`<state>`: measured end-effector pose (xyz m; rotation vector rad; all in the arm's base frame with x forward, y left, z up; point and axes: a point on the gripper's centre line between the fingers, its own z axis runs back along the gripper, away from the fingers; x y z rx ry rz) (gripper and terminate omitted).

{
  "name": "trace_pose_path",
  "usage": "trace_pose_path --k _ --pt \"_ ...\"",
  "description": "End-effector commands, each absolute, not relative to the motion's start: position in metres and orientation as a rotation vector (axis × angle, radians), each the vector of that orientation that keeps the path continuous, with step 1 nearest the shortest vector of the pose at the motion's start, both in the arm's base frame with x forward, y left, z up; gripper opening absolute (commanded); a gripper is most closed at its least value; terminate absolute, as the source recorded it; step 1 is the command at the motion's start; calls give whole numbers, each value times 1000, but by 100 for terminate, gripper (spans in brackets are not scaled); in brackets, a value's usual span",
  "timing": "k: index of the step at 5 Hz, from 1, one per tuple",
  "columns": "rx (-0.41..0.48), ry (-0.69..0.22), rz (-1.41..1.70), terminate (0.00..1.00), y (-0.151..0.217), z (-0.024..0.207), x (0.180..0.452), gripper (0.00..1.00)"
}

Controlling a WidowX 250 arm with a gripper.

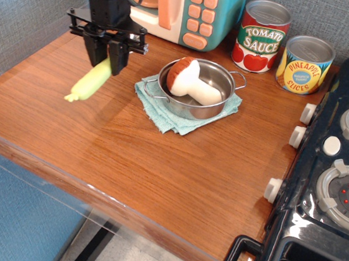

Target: Move the yellow spoon to the left of the pot

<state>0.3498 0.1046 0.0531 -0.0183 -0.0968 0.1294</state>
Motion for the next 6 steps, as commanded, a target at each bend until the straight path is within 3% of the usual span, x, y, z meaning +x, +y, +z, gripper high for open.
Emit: trace_pose_path --k 1,3,4,6 --pt "98 -97 98 0 123 38 376 0" --pt "174 -91 48 0 138 27 389 0" --pt "171 -101 22 0 136 30 389 100" --pt "108 -180 -19 0 137 68 388 100"
